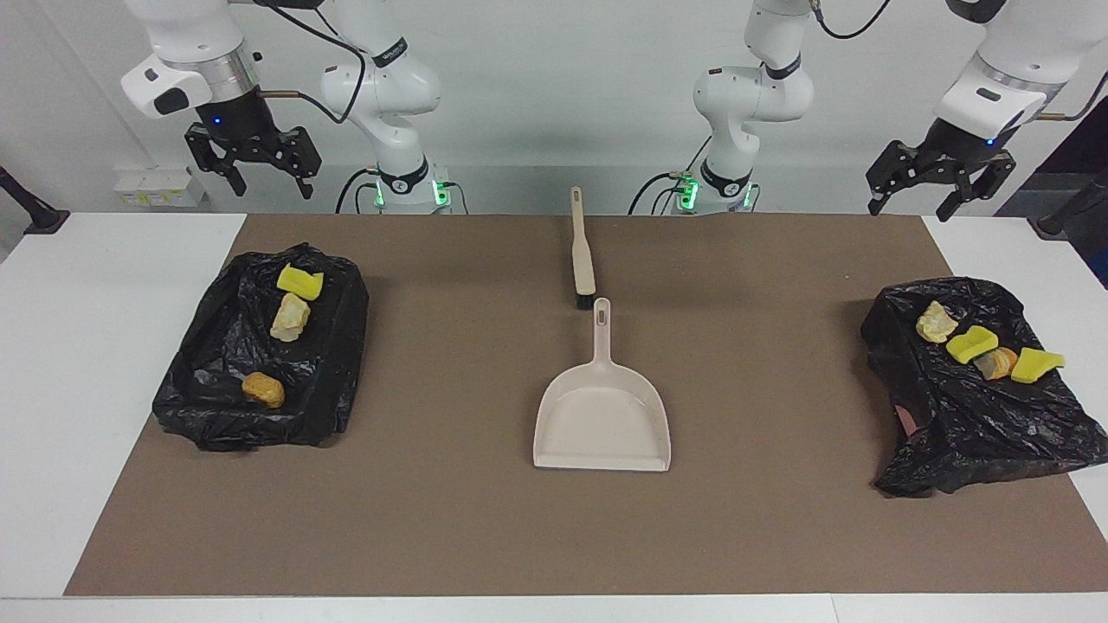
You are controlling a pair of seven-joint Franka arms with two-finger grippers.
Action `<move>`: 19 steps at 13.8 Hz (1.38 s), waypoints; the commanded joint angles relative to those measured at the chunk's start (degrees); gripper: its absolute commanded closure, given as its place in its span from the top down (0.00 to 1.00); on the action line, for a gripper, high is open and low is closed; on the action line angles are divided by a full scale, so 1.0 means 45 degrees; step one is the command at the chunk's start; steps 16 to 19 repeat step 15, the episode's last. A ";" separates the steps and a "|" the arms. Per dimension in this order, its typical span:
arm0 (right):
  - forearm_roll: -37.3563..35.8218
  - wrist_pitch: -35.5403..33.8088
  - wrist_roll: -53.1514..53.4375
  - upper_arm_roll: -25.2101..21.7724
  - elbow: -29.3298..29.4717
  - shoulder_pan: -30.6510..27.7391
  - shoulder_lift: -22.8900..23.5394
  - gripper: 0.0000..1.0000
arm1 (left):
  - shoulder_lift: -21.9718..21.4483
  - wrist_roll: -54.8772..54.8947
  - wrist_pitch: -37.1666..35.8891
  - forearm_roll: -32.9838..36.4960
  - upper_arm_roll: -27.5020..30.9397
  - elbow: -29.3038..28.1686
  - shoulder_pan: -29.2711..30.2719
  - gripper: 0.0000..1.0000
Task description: Sweep and dump trash in bin
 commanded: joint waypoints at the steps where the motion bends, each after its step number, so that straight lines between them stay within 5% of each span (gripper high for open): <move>1: -0.0096 -0.0152 -0.0382 0.0048 -0.0071 -0.0186 -0.0163 1.00 | 0.0310 0.0260 -0.0432 -0.0194 0.0002 0.0550 0.0072 1.00; 19: -0.0193 -0.0152 -0.0324 0.0029 -0.0032 -0.0205 -0.0143 1.00 | -0.0238 0.0103 -0.0412 -0.0175 -0.0037 -0.0114 0.0092 1.00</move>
